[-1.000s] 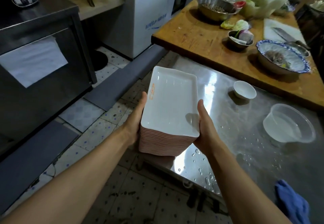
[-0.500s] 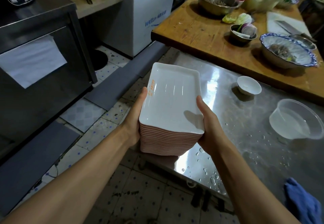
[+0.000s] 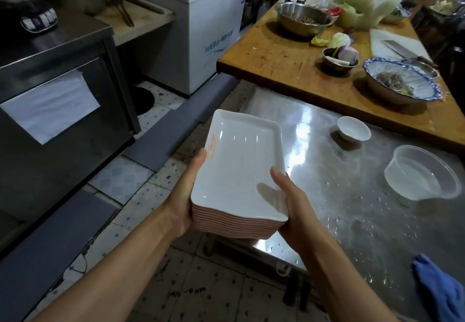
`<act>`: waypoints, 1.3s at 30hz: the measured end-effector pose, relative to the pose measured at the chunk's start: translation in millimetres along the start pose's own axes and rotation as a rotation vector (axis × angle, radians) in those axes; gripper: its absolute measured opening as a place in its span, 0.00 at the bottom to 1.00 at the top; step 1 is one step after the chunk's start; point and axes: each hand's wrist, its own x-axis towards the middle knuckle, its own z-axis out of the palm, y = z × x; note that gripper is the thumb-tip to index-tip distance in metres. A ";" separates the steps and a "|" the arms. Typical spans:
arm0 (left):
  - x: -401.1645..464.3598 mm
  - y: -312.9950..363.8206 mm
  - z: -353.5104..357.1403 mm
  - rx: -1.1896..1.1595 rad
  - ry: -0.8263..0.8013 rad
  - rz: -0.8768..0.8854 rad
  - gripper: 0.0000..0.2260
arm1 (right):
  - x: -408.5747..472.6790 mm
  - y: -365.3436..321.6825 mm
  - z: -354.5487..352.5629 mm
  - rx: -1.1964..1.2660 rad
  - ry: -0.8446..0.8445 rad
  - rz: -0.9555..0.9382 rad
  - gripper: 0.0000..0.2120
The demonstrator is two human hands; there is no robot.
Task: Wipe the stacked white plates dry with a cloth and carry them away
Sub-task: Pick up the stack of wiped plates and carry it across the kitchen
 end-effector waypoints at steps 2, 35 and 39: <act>-1.6 0.4 -0.5 0.033 -0.010 -0.023 0.20 | -1.6 1.4 -0.4 0.016 0.013 0.003 0.27; -20.5 4.3 21.3 0.019 0.142 0.180 0.27 | -6.6 -15.6 -7.6 -0.199 -0.054 -0.082 0.33; -36.6 35.3 37.0 0.021 0.128 0.300 0.27 | -10.1 -45.5 6.4 -0.208 -0.043 -0.164 0.23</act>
